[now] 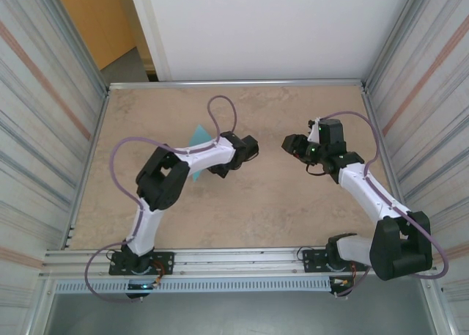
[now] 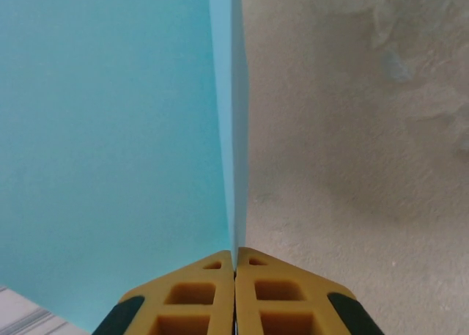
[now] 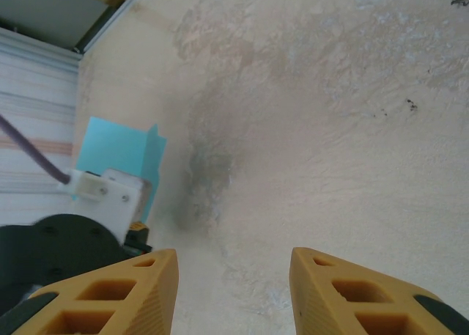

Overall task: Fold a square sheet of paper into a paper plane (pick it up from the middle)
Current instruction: Turn over the paper at the center of the table.

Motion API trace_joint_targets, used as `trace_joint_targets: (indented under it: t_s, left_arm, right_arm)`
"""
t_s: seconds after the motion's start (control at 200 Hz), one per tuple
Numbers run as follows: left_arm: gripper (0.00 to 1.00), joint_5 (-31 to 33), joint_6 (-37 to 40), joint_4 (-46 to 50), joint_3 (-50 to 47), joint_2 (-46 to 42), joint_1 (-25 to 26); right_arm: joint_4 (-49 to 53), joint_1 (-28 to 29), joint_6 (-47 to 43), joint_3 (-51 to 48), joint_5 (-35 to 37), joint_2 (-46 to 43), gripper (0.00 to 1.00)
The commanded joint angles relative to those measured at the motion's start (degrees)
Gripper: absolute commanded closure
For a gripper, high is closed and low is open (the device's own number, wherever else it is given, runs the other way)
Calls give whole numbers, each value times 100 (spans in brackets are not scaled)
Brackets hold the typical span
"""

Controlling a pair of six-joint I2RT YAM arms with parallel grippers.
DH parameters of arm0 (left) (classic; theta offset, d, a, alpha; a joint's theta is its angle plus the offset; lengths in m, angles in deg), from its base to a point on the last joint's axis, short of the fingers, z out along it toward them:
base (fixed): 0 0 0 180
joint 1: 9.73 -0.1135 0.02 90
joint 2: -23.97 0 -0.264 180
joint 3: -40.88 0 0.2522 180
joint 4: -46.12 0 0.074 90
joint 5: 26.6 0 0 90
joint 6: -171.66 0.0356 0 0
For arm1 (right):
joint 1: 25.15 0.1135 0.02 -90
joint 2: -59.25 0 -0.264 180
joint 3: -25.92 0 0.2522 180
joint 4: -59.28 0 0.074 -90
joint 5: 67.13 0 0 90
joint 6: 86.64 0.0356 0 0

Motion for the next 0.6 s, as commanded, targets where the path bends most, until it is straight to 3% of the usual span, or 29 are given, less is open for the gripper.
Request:
trace_joint_targets:
  t_s: [0.0,0.311,0.596]
  left_arm:
    - [93,476,-167,469,255,272,107]
    - [89,161,-216,281,329,764,236]
    - [84,-262,-193,23,294,618,277]
  right_arm:
    - [59,-51,-121,-69,56,-130,56]
    - [51,-78,-97,-98,33,-50,56]
    - [-18,-78,-48,-89,-30,64,56]
